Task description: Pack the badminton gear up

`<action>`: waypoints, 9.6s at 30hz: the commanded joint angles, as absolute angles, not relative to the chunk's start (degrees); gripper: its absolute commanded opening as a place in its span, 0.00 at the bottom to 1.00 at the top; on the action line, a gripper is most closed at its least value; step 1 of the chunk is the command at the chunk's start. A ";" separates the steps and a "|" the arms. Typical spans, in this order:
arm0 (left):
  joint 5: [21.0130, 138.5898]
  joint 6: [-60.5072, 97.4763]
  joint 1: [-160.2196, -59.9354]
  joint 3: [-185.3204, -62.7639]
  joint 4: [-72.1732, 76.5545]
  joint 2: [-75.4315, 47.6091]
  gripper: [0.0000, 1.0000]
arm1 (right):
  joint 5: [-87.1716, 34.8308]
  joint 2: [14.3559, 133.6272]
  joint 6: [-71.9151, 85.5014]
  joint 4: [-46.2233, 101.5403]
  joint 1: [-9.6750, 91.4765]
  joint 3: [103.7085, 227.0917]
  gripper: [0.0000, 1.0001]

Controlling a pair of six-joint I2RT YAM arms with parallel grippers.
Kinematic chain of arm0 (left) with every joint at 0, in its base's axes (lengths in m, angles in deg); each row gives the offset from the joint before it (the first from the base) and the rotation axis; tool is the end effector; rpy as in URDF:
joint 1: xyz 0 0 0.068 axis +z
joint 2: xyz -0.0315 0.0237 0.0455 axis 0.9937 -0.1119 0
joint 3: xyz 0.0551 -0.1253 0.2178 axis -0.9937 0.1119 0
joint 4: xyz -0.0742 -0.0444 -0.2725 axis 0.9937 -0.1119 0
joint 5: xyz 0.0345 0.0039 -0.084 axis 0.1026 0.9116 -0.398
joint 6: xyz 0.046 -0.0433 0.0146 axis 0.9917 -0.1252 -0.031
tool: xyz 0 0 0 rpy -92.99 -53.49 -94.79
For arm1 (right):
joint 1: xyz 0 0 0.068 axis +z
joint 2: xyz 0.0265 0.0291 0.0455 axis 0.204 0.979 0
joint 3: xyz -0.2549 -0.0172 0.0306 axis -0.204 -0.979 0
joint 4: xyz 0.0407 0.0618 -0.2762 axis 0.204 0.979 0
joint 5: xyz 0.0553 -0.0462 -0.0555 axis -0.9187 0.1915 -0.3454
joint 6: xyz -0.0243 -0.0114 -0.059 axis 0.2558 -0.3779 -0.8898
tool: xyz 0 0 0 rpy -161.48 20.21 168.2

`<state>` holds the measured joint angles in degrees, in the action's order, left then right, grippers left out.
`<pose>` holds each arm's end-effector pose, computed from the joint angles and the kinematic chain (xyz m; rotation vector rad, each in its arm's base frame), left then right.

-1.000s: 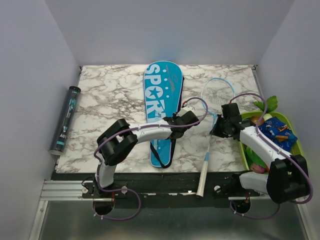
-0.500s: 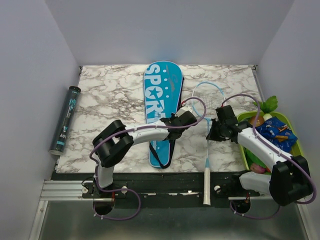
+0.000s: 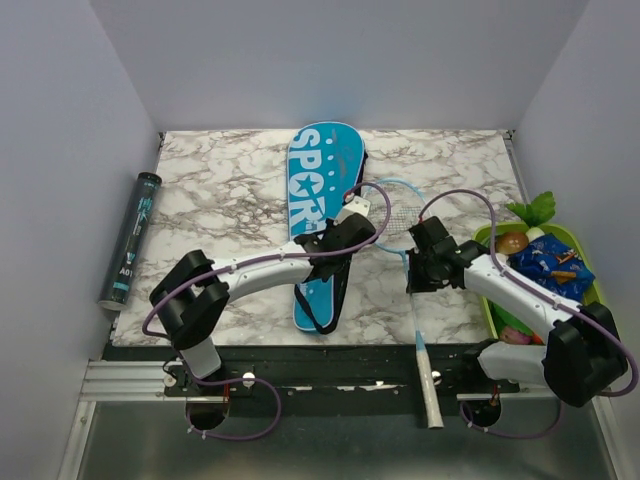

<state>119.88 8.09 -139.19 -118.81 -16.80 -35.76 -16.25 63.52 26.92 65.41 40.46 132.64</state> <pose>0.2451 -0.3108 0.1885 0.4070 2.2074 -0.0521 0.2255 0.1210 0.1605 -0.0302 2.7455 0.2231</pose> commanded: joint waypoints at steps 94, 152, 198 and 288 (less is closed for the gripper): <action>105.82 1.50 -138.77 -102.32 -0.26 -20.07 0.00 | -44.37 58.83 26.61 46.40 43.85 121.59 0.52; 111.14 0.81 -137.11 -102.50 -7.15 -14.01 0.54 | -56.06 67.70 47.09 9.14 47.37 106.64 0.41; 95.71 -16.69 -130.69 -79.12 -2.99 -17.34 0.00 | -51.58 77.81 50.86 4.92 54.05 113.58 0.24; 84.02 -17.75 -136.58 -92.83 17.75 -30.34 0.04 | -33.20 116.92 49.19 38.14 29.53 174.67 0.64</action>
<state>87.42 -16.28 -135.94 -91.51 14.52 -27.76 -31.65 114.10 47.99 37.22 29.55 172.99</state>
